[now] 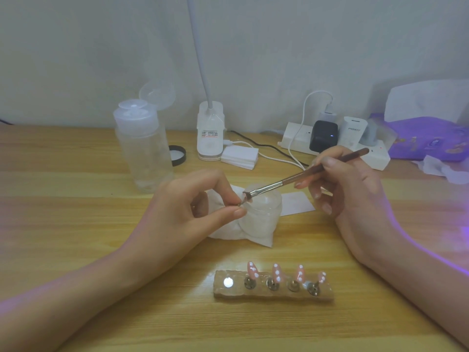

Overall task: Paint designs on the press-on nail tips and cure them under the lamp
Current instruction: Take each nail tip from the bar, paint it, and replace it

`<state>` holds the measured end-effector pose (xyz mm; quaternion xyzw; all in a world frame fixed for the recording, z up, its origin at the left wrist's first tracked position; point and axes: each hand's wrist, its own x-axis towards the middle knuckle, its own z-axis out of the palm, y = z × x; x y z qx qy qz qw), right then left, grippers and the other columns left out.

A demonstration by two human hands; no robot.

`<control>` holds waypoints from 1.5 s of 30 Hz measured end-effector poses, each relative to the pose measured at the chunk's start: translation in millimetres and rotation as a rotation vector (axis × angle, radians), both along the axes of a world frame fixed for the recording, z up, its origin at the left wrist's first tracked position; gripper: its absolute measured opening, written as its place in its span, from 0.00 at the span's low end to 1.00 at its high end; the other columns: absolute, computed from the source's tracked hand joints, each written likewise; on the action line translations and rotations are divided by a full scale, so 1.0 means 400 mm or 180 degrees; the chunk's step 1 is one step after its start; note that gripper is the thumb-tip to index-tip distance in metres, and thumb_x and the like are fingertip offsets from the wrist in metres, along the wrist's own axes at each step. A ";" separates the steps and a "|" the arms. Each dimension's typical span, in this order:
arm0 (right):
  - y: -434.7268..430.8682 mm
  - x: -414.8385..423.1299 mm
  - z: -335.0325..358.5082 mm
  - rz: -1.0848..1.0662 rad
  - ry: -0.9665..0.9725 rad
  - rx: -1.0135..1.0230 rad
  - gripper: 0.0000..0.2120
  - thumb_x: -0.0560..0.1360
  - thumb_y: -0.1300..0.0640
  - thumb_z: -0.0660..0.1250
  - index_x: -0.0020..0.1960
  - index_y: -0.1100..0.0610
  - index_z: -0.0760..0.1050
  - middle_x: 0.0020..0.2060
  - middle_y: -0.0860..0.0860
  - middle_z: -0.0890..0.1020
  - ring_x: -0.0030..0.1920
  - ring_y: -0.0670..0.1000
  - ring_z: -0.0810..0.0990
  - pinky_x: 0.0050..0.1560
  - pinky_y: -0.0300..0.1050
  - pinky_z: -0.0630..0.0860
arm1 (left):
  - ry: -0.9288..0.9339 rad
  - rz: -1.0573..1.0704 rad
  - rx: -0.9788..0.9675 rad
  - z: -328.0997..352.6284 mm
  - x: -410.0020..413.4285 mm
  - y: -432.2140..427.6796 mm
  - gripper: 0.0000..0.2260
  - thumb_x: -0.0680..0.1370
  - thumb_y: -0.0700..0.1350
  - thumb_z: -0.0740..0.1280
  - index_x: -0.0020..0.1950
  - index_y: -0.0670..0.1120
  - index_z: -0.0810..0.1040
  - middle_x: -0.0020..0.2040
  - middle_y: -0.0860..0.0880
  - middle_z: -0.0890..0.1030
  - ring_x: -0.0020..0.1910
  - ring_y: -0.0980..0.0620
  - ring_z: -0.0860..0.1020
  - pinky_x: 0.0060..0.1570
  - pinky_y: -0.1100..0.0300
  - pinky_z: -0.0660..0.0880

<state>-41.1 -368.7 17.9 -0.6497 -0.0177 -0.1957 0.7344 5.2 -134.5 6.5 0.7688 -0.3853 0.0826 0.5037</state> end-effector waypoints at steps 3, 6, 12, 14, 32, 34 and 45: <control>-0.005 0.003 -0.002 -0.0194 0.0149 0.0112 0.09 0.79 0.58 0.60 0.40 0.53 0.73 0.31 0.53 0.83 0.29 0.46 0.70 0.24 0.34 0.64 | 0.0055 0.0004 -0.0019 -0.001 -0.001 0.000 0.08 0.72 0.56 0.71 0.40 0.53 0.77 0.25 0.60 0.67 0.24 0.59 0.63 0.28 0.70 0.60; 0.000 0.001 0.002 0.0021 0.0023 0.0043 0.07 0.76 0.55 0.61 0.40 0.52 0.73 0.33 0.54 0.83 0.30 0.46 0.72 0.25 0.34 0.65 | 0.0107 0.0008 -0.0028 0.001 -0.001 0.000 0.08 0.71 0.56 0.71 0.39 0.53 0.78 0.24 0.59 0.67 0.24 0.59 0.63 0.28 0.71 0.60; -0.005 0.002 0.000 -0.0140 0.0136 0.0126 0.09 0.79 0.58 0.59 0.41 0.53 0.72 0.31 0.53 0.83 0.31 0.46 0.71 0.25 0.34 0.64 | 0.0185 0.0025 -0.0034 0.003 -0.004 0.000 0.09 0.71 0.57 0.71 0.39 0.53 0.78 0.23 0.57 0.65 0.23 0.59 0.62 0.28 0.71 0.59; -0.002 0.001 0.003 -0.0034 0.0045 0.0092 0.07 0.77 0.56 0.60 0.40 0.53 0.72 0.32 0.53 0.83 0.31 0.46 0.71 0.25 0.34 0.65 | 0.0183 0.0015 -0.0035 0.004 -0.004 0.000 0.09 0.71 0.57 0.71 0.40 0.53 0.78 0.23 0.58 0.66 0.23 0.59 0.62 0.28 0.71 0.60; 0.003 -0.004 0.005 -0.0047 0.0132 -0.0089 0.06 0.77 0.55 0.60 0.42 0.52 0.71 0.33 0.53 0.83 0.29 0.45 0.67 0.24 0.34 0.62 | 0.0292 0.0006 -0.0053 0.005 -0.003 0.001 0.10 0.70 0.58 0.71 0.39 0.52 0.78 0.23 0.55 0.64 0.23 0.58 0.62 0.27 0.70 0.59; 0.000 -0.002 0.001 -0.0145 0.0224 -0.0067 0.09 0.80 0.58 0.59 0.42 0.52 0.72 0.32 0.53 0.83 0.29 0.45 0.67 0.25 0.34 0.61 | 0.0280 0.0001 -0.0053 0.004 -0.004 0.001 0.10 0.70 0.58 0.71 0.39 0.52 0.78 0.23 0.55 0.64 0.24 0.58 0.62 0.27 0.69 0.59; 0.000 -0.002 0.005 -0.0196 0.0178 0.0143 0.10 0.80 0.59 0.60 0.40 0.52 0.72 0.31 0.53 0.83 0.29 0.45 0.67 0.24 0.34 0.61 | 0.0263 -0.0009 -0.0035 0.005 -0.003 0.002 0.09 0.71 0.57 0.71 0.40 0.53 0.78 0.23 0.57 0.65 0.24 0.58 0.62 0.27 0.69 0.60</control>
